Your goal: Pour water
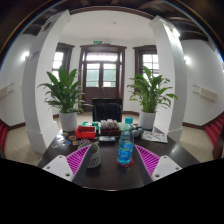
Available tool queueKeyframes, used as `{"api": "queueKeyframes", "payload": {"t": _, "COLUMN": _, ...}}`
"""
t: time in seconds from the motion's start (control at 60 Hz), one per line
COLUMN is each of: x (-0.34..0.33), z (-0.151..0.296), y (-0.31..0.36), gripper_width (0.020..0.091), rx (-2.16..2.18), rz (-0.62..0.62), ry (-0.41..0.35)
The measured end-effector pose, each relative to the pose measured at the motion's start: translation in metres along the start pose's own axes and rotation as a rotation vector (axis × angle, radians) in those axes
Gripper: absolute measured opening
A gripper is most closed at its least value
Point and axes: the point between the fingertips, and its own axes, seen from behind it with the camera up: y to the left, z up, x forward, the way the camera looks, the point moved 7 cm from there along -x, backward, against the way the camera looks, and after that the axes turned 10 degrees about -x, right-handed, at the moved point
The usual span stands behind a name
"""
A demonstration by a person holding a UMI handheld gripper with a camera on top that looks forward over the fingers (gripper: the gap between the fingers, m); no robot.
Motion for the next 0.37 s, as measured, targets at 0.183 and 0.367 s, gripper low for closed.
{"api": "queueKeyframes", "payload": {"t": 0.183, "x": -0.022, "z": 0.008, "y": 0.003, "gripper_width": 0.0847, "rx": 0.018, "rz": 0.027, "ry": -0.030}}
{"api": "queueKeyframes", "payload": {"t": 0.367, "x": -0.028, "z": 0.010, "y": 0.002, "gripper_width": 0.0848, "rx": 0.016, "rz": 0.030, "ry": -0.041}}
